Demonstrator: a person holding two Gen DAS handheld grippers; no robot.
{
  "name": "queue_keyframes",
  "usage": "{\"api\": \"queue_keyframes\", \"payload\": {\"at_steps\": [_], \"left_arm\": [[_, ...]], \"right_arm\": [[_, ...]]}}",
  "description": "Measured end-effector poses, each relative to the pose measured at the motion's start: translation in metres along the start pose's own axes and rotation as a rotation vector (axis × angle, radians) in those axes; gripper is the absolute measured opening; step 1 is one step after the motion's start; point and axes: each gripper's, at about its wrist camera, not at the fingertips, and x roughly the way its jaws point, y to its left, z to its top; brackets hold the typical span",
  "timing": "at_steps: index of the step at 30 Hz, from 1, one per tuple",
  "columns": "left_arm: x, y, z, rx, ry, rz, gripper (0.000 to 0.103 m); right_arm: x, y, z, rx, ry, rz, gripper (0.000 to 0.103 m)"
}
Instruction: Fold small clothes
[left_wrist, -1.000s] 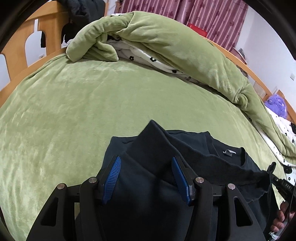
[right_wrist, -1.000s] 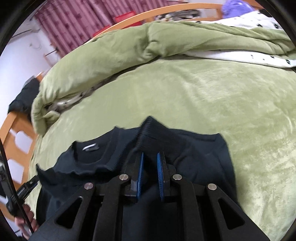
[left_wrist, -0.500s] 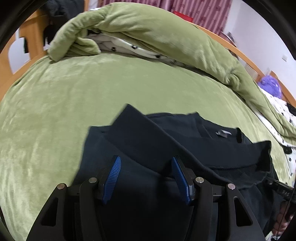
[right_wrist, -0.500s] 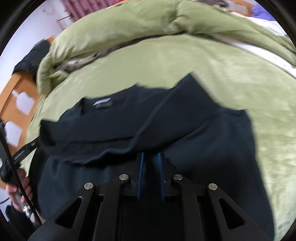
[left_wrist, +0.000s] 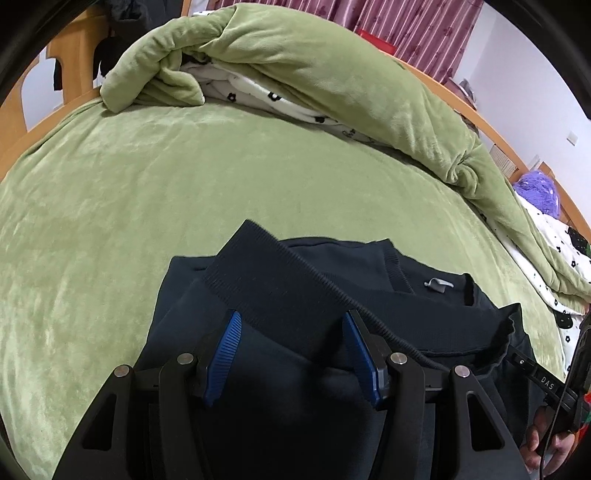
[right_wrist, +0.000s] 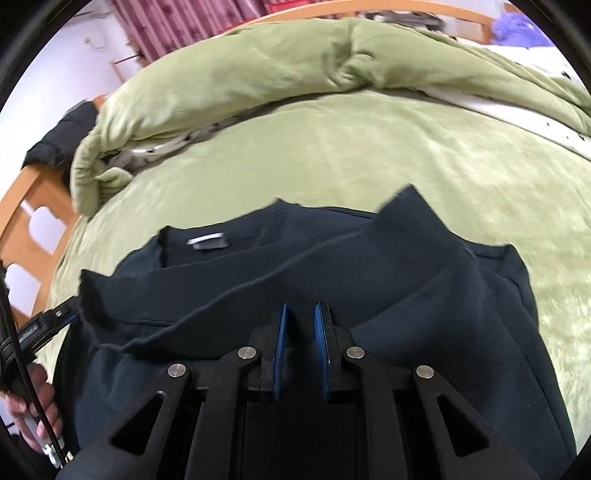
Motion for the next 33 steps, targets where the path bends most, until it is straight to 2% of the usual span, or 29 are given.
{"api": "queue_keyframes", "payload": {"at_steps": [6,13,18,22,25,29,33], "left_arm": [[0.001,-0.015,-0.006,0.068,0.038,-0.066,0.055],[0.008,-0.052,-0.014,0.173,0.065,-0.118,0.055],[0.012,-0.061,-0.006,0.135,0.036,-0.113,0.055],[0.021,-0.058,0.001,0.075,0.036,-0.073,0.055],[0.029,-0.056,0.001,0.067,0.05,-0.052,0.055],[0.03,-0.054,-0.001,0.069,0.054,-0.034,0.055],[0.025,-0.051,0.003,0.059,0.042,-0.025,0.055]], "right_arm": [[0.005,0.002,-0.002,-0.014,0.02,-0.017,0.016],[0.007,0.004,-0.001,-0.01,0.063,0.048,0.018],[0.005,0.019,-0.005,-0.057,0.069,0.085,0.018],[-0.001,0.023,-0.005,-0.081,0.037,0.09,0.018],[-0.001,0.017,-0.003,-0.069,0.025,0.065,0.018],[0.014,0.003,0.0,-0.016,0.058,-0.019,0.017],[0.024,-0.004,0.003,0.021,0.078,-0.062,0.004]]}}
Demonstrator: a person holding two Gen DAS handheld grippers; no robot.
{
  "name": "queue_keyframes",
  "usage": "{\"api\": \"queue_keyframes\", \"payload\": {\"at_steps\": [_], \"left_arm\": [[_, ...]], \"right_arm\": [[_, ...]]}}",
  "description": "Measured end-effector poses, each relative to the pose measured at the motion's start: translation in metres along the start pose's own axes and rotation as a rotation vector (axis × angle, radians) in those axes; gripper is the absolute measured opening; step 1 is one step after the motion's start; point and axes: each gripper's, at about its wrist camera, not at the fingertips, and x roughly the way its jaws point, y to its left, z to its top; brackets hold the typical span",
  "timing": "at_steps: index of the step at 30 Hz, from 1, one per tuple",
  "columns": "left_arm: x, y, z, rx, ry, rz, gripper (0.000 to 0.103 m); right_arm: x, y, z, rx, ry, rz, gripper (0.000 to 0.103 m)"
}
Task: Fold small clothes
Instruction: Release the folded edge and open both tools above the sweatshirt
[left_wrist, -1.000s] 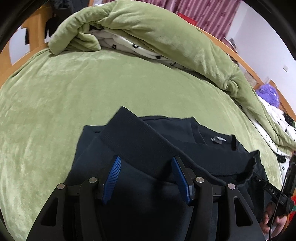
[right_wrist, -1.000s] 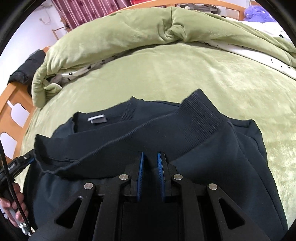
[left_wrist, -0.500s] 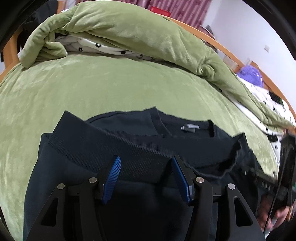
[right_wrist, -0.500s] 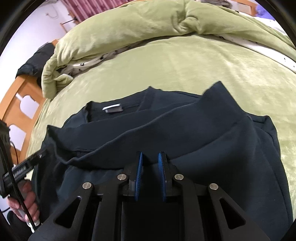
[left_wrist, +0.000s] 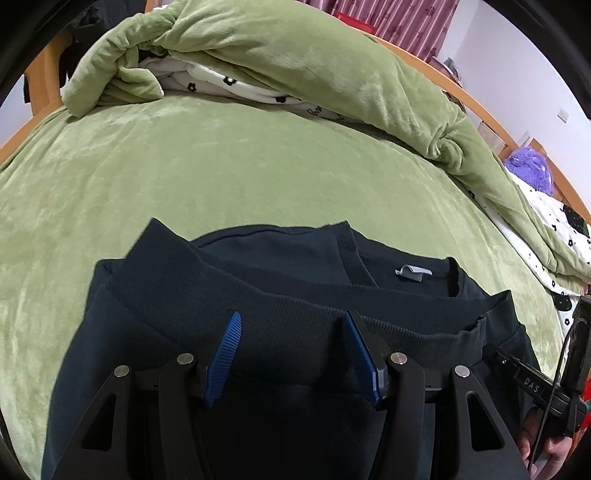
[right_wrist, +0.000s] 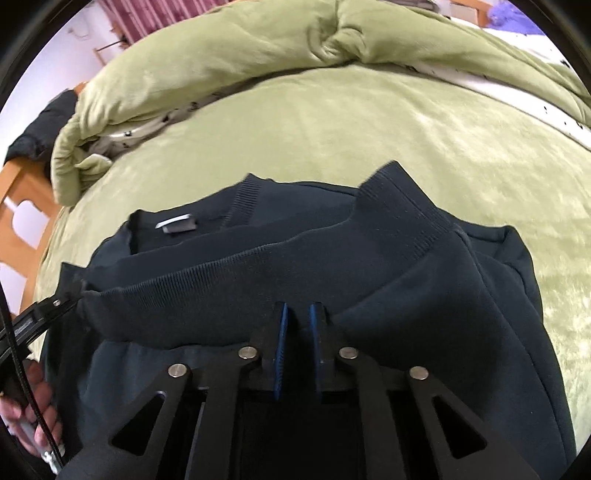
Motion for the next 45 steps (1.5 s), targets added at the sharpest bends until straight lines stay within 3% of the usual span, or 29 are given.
{"api": "queue_keyframes", "payload": {"at_steps": [3,7,17,29,38,45], "left_arm": [[-0.007,0.005,0.0,0.0,-0.011,0.01,0.055],[-0.025,0.018,-0.005,0.003,-0.035,0.022,0.055],[-0.086,0.057,-0.029,0.018,-0.111,0.056,0.059],[-0.146,0.093,-0.072,0.031,-0.169,0.093,0.067],[-0.174,0.138,-0.124,-0.025,-0.162,0.041,0.068],[-0.173,0.167,-0.181,-0.12,-0.115,-0.071,0.068]], "right_arm": [[-0.004,0.001,0.001,0.006,-0.014,-0.01,0.004],[-0.018,0.004,-0.002,-0.022,-0.051,-0.053,0.012],[-0.067,0.021,-0.033,-0.031,-0.117,0.064,0.027],[-0.096,0.094,-0.09,-0.203,-0.153,0.103,0.05],[-0.091,0.116,-0.143,-0.268,-0.166,0.026,0.052],[-0.077,0.122,-0.164,-0.287,-0.145,-0.041,0.052]]}}
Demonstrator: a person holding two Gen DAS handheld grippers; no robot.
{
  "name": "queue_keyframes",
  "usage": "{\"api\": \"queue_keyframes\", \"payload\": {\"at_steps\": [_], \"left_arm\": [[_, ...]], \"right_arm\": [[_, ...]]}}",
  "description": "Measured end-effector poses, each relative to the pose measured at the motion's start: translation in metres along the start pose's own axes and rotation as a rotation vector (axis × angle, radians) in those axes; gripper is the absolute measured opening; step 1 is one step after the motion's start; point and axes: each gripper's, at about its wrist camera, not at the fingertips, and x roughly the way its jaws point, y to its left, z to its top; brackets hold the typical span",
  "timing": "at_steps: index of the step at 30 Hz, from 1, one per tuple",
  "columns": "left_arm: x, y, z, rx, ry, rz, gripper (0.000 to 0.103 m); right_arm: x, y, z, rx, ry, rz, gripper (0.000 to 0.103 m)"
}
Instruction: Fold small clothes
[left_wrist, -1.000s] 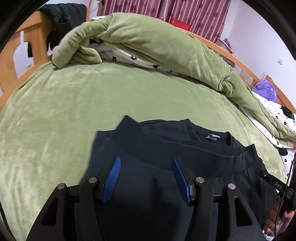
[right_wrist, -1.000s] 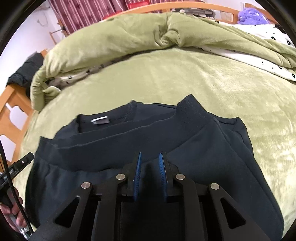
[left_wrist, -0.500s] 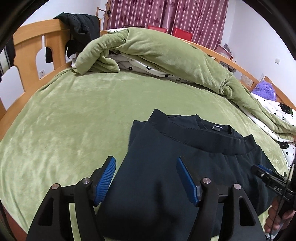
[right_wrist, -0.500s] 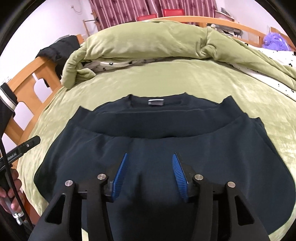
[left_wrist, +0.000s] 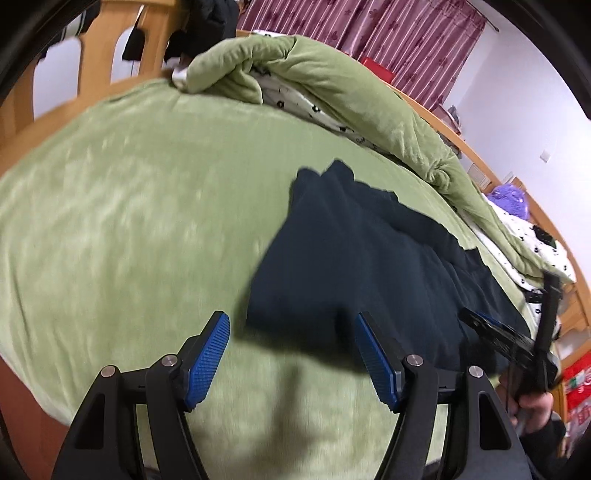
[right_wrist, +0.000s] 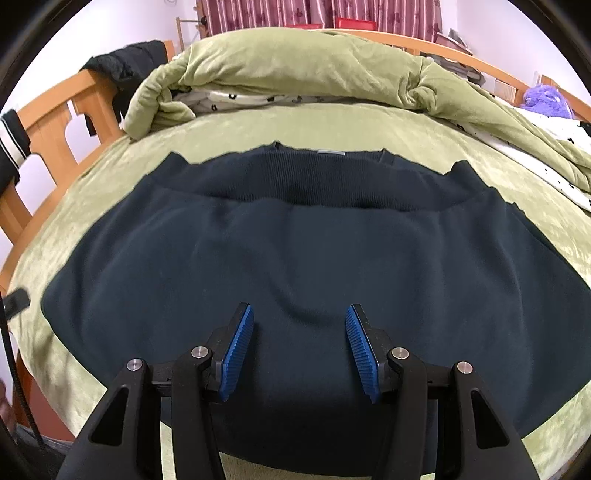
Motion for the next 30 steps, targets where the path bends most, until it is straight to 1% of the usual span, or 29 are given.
{"api": "queue_keyframes", "payload": {"at_steps": [4,6,9,14,18,22,23,25,27,28,30], "left_arm": [[0.009,-0.003,-0.014,0.007,0.032,-0.006,0.068],[0.014,-0.004,-0.016,-0.01,0.045,-0.024,0.068],[0.026,-0.005,-0.011,-0.07,0.063,-0.081,0.068],[0.047,-0.003,-0.003,-0.175,0.087,-0.143,0.068],[0.064,-0.001,-0.001,-0.246,0.111,-0.167,0.066],[0.073,-0.003,0.004,-0.284,0.112,-0.139,0.066],[0.074,-0.005,0.006,-0.285,0.108,-0.122,0.066],[0.075,-0.011,0.009,-0.277,0.097,-0.075,0.062],[0.073,-0.019,0.012,-0.258,0.079,-0.042,0.051],[0.071,-0.023,0.014,-0.246,0.067,-0.027,0.048],[0.065,-0.031,0.019,-0.218,0.037,0.003,0.036]], "right_arm": [[0.009,0.002,-0.007,0.012,0.021,-0.034,0.052],[0.01,0.005,-0.011,0.008,0.015,-0.052,0.052],[0.008,0.009,-0.018,-0.017,0.002,-0.07,0.052],[0.003,0.008,-0.031,-0.022,-0.02,-0.071,0.051],[-0.003,0.007,-0.045,-0.017,-0.045,-0.078,0.051],[-0.008,0.009,-0.051,-0.05,-0.054,-0.077,0.051],[-0.01,0.008,-0.051,-0.054,-0.055,-0.063,0.051],[-0.014,0.004,-0.051,-0.055,-0.056,-0.028,0.051],[-0.018,0.0,-0.049,-0.059,-0.049,0.003,0.051],[-0.02,-0.003,-0.048,-0.056,-0.047,0.016,0.051],[-0.026,-0.01,-0.045,-0.038,-0.052,0.029,0.051]]}}
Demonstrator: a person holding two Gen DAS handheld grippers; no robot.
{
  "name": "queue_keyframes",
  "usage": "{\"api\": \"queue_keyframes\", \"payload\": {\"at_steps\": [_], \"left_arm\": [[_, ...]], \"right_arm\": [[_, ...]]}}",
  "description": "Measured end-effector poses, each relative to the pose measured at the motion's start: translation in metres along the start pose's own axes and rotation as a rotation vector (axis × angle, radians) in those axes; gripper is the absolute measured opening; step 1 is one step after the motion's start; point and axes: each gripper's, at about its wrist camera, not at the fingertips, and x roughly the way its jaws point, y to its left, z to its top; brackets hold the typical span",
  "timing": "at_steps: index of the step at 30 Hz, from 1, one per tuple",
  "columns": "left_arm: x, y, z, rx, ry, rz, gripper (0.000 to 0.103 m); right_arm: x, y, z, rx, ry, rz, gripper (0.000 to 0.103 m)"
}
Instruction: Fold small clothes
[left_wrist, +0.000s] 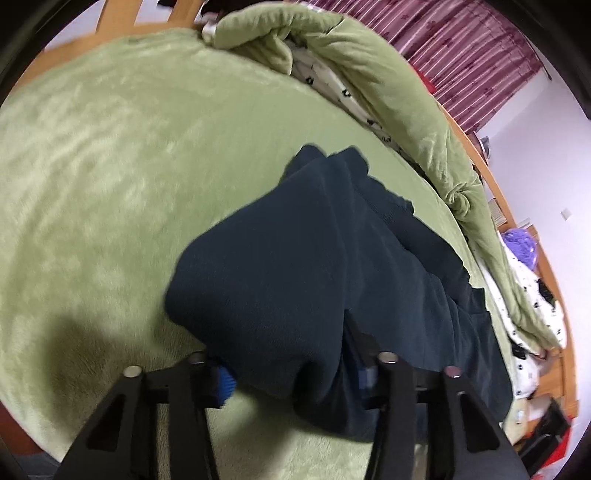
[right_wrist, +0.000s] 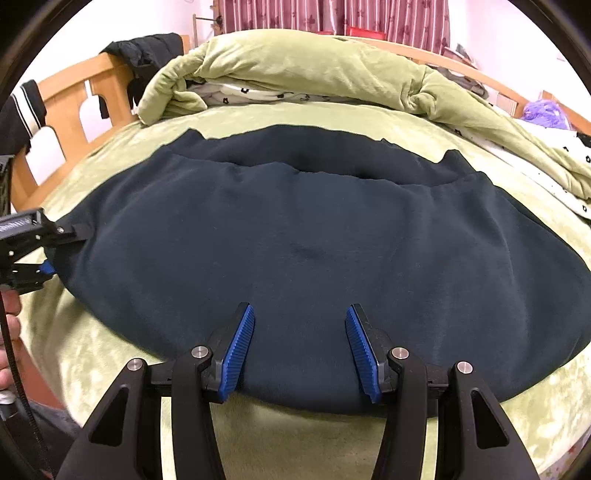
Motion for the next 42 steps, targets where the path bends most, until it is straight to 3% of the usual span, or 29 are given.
{"api": "queue_keyframes", "payload": {"at_steps": [3,8,17,22,24,28,32,34,37,40,42], "left_arm": [[-0.01,-0.017,0.005,0.043,-0.051,0.029,0.026],[-0.03,-0.057,0.009,0.12,-0.123,0.021,0.02],[-0.058,-0.19,-0.02,0.497,-0.232,-0.068,0.017],[-0.04,-0.244,-0.07,0.671,-0.144,-0.136,0.016],[-0.026,-0.253,-0.086,0.697,-0.097,-0.148,0.016],[0.005,-0.258,-0.115,0.727,0.013,-0.152,0.016],[0.014,-0.25,-0.131,0.761,0.045,-0.122,0.017],[0.013,-0.245,-0.129,0.751,0.071,-0.138,0.019],[0.005,-0.245,-0.126,0.751,0.097,-0.186,0.035],[-0.009,-0.242,-0.127,0.759,0.074,-0.206,0.042],[-0.019,-0.233,-0.126,0.768,0.042,-0.195,0.056]], "right_arm": [[-0.012,-0.017,0.006,0.038,-0.022,0.011,0.051],[-0.043,-0.061,0.018,0.143,-0.089,0.015,0.052],[-0.091,-0.156,0.013,0.347,-0.195,-0.06,0.052],[-0.095,-0.188,0.006,0.414,-0.191,-0.081,0.052],[-0.097,-0.192,0.005,0.415,-0.193,-0.099,0.052],[-0.101,-0.194,0.005,0.414,-0.198,-0.095,0.052],[-0.097,-0.191,0.005,0.402,-0.179,-0.088,0.052],[-0.093,-0.188,0.006,0.393,-0.16,-0.068,0.052],[-0.087,-0.179,0.01,0.379,-0.142,-0.037,0.052],[-0.084,-0.166,0.016,0.363,-0.135,0.01,0.056],[-0.083,-0.155,0.02,0.355,-0.137,0.054,0.059]]}}
